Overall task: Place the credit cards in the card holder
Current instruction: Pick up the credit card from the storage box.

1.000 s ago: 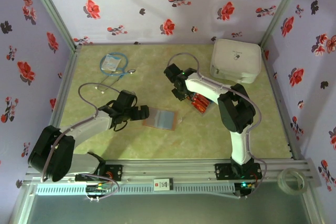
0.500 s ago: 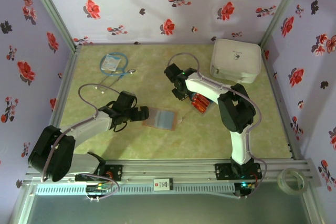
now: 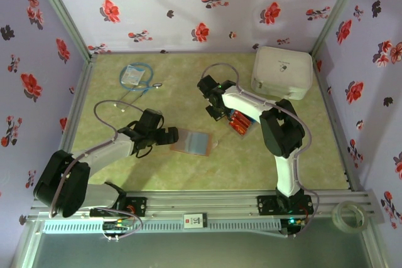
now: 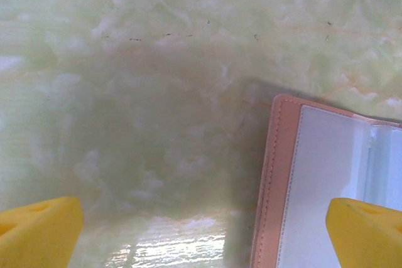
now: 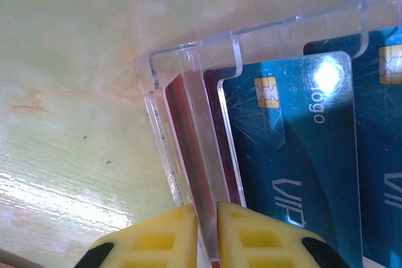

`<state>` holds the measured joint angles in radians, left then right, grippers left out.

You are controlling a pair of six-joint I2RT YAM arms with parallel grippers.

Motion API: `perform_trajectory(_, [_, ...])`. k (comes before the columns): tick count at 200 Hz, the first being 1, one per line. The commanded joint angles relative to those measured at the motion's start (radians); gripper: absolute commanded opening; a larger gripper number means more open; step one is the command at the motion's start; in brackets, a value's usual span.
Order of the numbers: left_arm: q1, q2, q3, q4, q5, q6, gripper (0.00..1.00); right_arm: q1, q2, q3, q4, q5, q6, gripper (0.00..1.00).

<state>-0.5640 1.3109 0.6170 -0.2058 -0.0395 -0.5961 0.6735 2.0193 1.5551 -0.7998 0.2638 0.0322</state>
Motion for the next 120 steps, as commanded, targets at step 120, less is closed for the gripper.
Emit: perform_trajectory(120, [0.010,0.022,-0.014,0.019,0.019,-0.015,1.00,-0.008,0.039,0.049,-0.044,-0.003,-0.025,0.11])
